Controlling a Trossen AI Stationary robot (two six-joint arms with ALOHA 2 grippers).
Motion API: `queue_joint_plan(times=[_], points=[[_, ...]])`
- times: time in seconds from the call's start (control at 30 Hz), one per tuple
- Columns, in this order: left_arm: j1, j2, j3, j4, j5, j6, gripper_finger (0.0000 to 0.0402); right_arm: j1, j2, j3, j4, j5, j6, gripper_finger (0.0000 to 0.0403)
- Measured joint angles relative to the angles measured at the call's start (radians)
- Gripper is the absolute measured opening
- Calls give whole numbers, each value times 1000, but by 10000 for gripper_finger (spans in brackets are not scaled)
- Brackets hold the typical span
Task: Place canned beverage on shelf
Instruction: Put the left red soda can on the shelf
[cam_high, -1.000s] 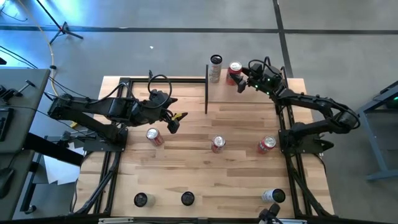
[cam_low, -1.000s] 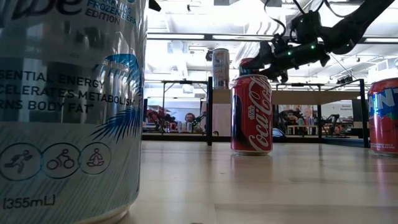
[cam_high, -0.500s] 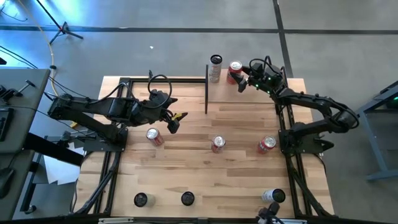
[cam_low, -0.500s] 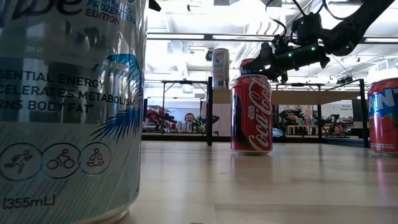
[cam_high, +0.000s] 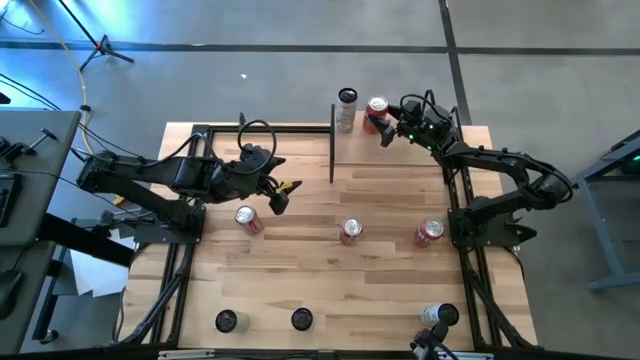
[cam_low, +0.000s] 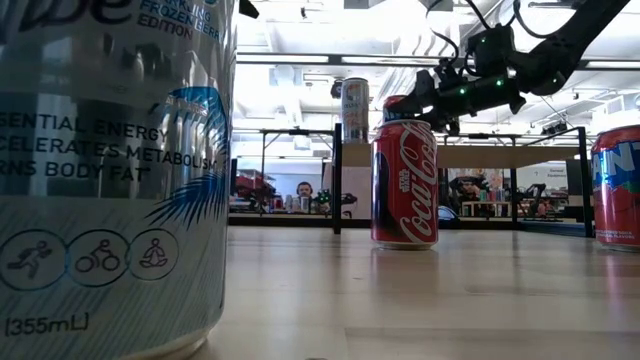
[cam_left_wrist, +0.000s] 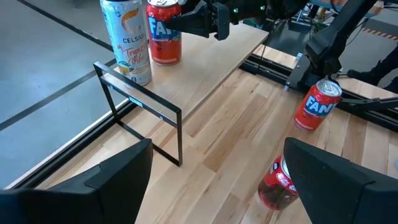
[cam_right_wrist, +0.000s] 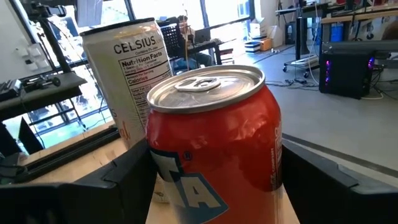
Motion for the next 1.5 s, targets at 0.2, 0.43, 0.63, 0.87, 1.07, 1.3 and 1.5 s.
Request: queue_joint_plan(times=[0.2, 0.43, 0.63, 0.87, 1.07, 1.3, 1.5], points=[[0, 0, 0, 0, 0, 0, 337, 0, 0, 0, 2, 8, 1, 298], [0, 0, 0, 0, 0, 0, 337, 0, 2, 0, 15, 24, 3, 301], [0, 0, 0, 0, 0, 0, 337, 0, 2, 0, 17, 19, 11, 302], [0, 0, 0, 0, 0, 0, 337, 6, 2, 0, 22, 9, 47, 303], [0, 0, 0, 0, 0, 0, 337, 6, 2, 0, 23, -3, 83, 325], [0, 0, 0, 0, 0, 0, 337, 7, 2, -2, 8, -27, 86, 369], [0, 0, 0, 0, 0, 0, 337, 7, 2, -2, 12, -19, 77, 386]])
